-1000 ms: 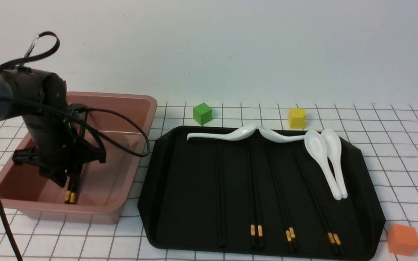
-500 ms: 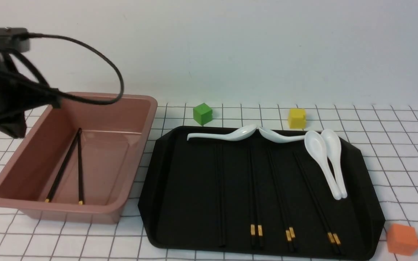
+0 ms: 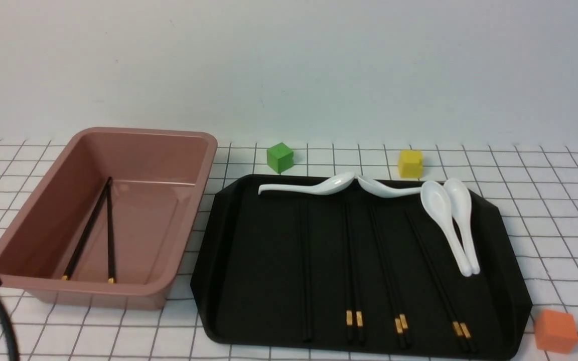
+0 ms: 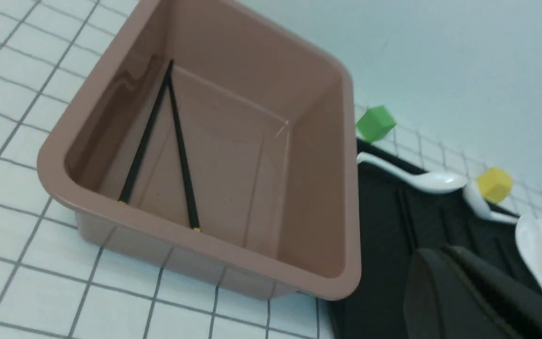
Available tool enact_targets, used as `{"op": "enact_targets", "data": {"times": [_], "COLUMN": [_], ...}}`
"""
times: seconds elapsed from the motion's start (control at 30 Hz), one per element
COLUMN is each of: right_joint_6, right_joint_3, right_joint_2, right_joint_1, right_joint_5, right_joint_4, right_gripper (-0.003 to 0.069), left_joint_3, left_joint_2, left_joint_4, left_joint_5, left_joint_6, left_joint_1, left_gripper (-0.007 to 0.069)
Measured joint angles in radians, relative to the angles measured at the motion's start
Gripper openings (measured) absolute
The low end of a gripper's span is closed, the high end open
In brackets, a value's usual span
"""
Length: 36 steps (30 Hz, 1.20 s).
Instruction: On white black tablecloth take chopsticks from black tray and put them in box.
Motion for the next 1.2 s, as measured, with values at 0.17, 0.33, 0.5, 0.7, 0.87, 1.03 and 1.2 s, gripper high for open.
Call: {"op": "enact_targets", "data": {"times": [0.17,0.33,0.5,0.7,0.87,1.03,1.2], "right_joint_6": [0.0,0.0,0.0,0.0,0.0,0.001,0.001], "right_joint_3": [0.0,0.0,0.0,0.0,0.0,0.0,0.0], "right_joint_2": [0.0,0.0,0.0,0.0,0.0,0.0,0.0], "right_joint_1": [0.0,0.0,0.0,0.0,0.0,0.0,0.0], "right_joint_5": [0.0,0.0,0.0,0.0,0.0,-0.001,-0.001], "right_joint_4": [0.0,0.0,0.0,0.0,0.0,0.0,0.0], "right_gripper": [0.024,0.024,0.024,0.024,0.024,0.024,0.024], "left_joint_3": [0.107,0.152,0.156,0.159,0.159,0.161,0.214], "left_joint_2": [-0.193,-0.358,-0.367,-0.367,-0.367,-0.367,-0.367], "left_joint_4": [0.004,0.004,0.004,0.004,0.004,0.004,0.02], "left_joint_5": [-0.057,-0.126,-0.14,-0.122,-0.118,-0.074,0.008], "left_joint_6": [0.001,0.002,0.004,0.005,0.005,0.005,0.009], "left_joint_1": [0.0,0.0,0.0,0.0,0.0,0.0,0.0], "left_gripper": [-0.0013,-0.0013,-0.0013,-0.0013,-0.0013,-0.0012,-0.0008]}}
